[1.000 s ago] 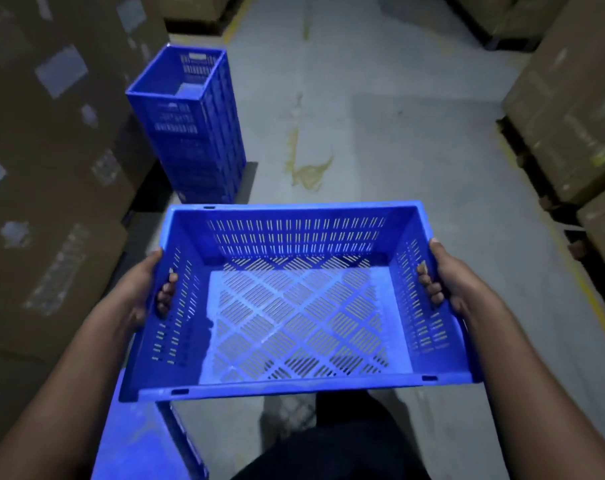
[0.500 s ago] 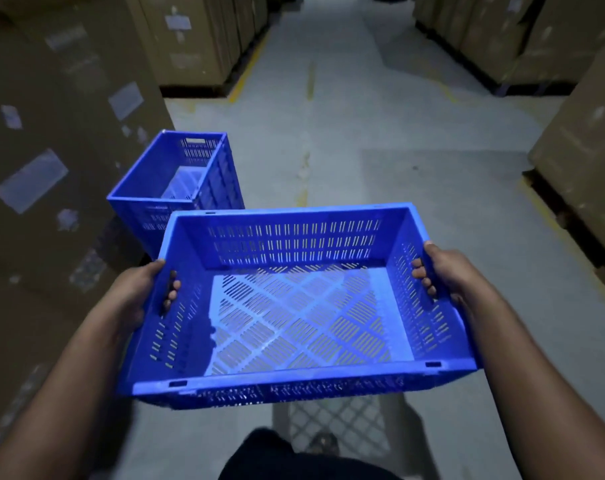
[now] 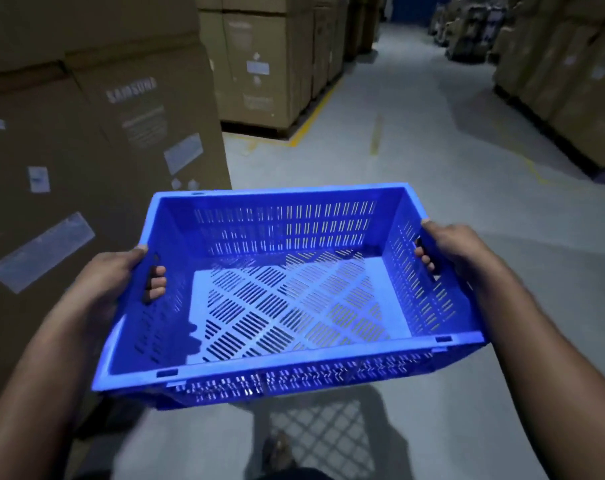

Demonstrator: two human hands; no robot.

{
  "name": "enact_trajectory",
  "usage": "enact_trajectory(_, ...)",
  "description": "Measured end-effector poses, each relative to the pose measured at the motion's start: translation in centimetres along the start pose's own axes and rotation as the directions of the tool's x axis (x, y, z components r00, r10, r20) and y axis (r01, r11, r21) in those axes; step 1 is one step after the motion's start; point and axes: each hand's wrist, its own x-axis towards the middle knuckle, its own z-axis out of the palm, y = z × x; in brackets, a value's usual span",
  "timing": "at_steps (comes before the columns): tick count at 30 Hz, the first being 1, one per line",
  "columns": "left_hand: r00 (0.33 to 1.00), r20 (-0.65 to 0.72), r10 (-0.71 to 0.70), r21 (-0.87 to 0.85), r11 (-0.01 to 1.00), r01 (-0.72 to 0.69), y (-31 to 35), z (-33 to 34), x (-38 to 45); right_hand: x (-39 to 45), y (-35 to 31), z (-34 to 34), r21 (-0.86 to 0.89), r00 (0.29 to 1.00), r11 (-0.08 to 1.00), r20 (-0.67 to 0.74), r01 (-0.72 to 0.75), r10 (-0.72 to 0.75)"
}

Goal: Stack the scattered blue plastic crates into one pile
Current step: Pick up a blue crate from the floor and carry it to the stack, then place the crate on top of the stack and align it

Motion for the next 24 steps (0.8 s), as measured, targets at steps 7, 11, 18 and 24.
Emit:
enact_trajectory(7,0.962,-0.272,0.013,-0.058,0.998,-0.03,4.4,-1.8,10.5,14.3,-11.5,12.7,-0.162,0.982,0.971,0.105,0.175,-0.16)
enact_trajectory(11,0.893,-0.45,-0.01,-0.061,0.998,-0.02,4.8,-3.3,14.3,21.6,-15.8,20.9,-0.31,0.941,0.903,0.253,0.297,-0.223)
enact_trajectory(18,0.706,-0.708,-0.032,-0.148,0.984,-0.103,3.5,-1.9,17.1,35.6,-20.5,36.2,-0.364,0.762,0.751,0.585,0.551,-0.276)
enact_trajectory(24,0.502,-0.864,-0.052,-0.123,0.986,-0.11,1.0,0.0,18.6,39.6,-24.1,45.9,-0.315,0.546,0.552,0.773,0.772,-0.324)
